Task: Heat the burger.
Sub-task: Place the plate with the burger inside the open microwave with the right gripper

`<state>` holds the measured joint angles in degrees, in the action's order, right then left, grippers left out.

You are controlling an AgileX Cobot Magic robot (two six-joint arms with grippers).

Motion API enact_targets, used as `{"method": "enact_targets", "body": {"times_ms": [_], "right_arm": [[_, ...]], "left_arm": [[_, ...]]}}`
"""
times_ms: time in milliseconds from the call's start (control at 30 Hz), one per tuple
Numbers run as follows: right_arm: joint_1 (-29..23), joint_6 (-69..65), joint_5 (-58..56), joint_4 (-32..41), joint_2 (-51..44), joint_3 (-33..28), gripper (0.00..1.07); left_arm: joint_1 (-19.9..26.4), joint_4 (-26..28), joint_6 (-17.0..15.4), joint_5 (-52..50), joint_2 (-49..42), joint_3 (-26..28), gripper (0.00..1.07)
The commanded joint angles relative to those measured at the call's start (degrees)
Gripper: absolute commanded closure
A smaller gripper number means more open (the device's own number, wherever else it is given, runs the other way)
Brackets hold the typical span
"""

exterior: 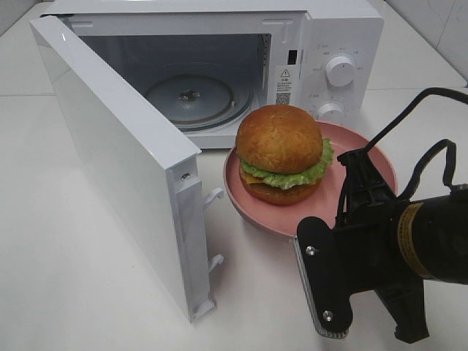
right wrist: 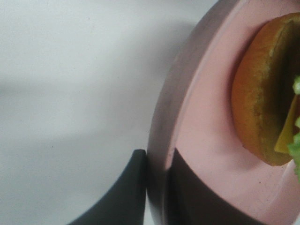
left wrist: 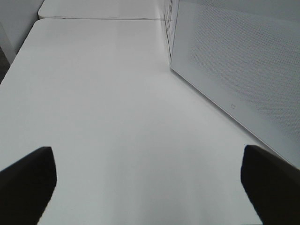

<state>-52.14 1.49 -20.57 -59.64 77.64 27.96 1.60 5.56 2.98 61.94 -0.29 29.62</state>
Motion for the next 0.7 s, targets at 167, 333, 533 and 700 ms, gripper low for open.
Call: {"method": "enact_targets", "body": {"times_ms": [167, 333, 533, 700], "right_arm": [[0.0, 6.1, 4.1, -2.2, -0.3, 0.3, 1.07], [1.9, 10.8, 7.5, -2.0, -0.3, 0.3, 1.07], [8.1, 20.1, 14.2, -0.2, -0.3, 0.3, 1.07], [11.4, 30.4, 16.7, 7.8, -0.3, 0.6, 1.07]], "left_arm": [[0.1, 0.2, 0.2, -0.7, -0.8, -0.1, 0.06], [0.1, 0.2, 0.2, -0.7, -0.8, -0.1, 0.06], [0.1, 0.2, 0.2, -0.7, -0.8, -0.1, 0.06], [0.1, 0.2, 0.2, -0.7, -0.8, -0.1, 0.06]]}}
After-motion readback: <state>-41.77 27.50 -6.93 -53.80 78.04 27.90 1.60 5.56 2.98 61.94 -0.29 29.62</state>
